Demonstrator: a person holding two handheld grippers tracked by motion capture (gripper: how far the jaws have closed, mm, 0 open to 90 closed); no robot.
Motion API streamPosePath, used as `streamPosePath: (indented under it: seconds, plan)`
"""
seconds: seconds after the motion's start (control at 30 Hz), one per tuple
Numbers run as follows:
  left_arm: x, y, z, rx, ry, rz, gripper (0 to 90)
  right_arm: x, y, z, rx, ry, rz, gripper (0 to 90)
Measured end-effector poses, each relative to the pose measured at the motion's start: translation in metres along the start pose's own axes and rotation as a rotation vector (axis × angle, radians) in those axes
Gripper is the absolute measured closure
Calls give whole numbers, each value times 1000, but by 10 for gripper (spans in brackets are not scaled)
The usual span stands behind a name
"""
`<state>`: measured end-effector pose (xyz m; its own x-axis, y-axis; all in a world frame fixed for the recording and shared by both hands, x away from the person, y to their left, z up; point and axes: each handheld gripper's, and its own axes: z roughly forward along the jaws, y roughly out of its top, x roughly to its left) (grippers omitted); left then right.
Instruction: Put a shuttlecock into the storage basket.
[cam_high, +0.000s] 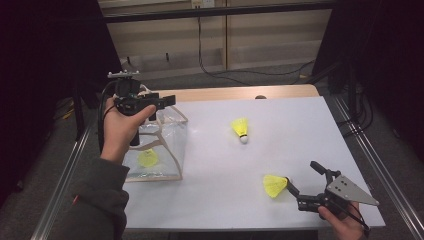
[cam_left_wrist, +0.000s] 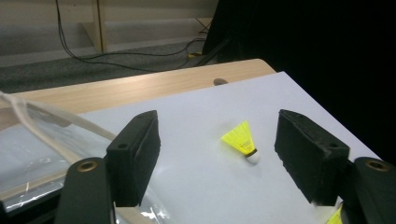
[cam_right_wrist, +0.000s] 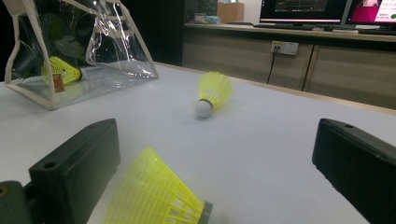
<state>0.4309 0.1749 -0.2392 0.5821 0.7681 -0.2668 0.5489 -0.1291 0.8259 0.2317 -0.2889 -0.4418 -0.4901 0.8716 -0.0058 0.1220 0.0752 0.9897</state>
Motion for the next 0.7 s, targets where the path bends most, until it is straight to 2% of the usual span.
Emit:
streamPosePath:
  seconds: [0.47,0.7]
  plan:
    - [-31,-3,10,6,-87,67,222,0,0,0,2,1,1,9]
    - [-42,-8,18,10,-119,71,187,0,0,0,2,1,1,9]
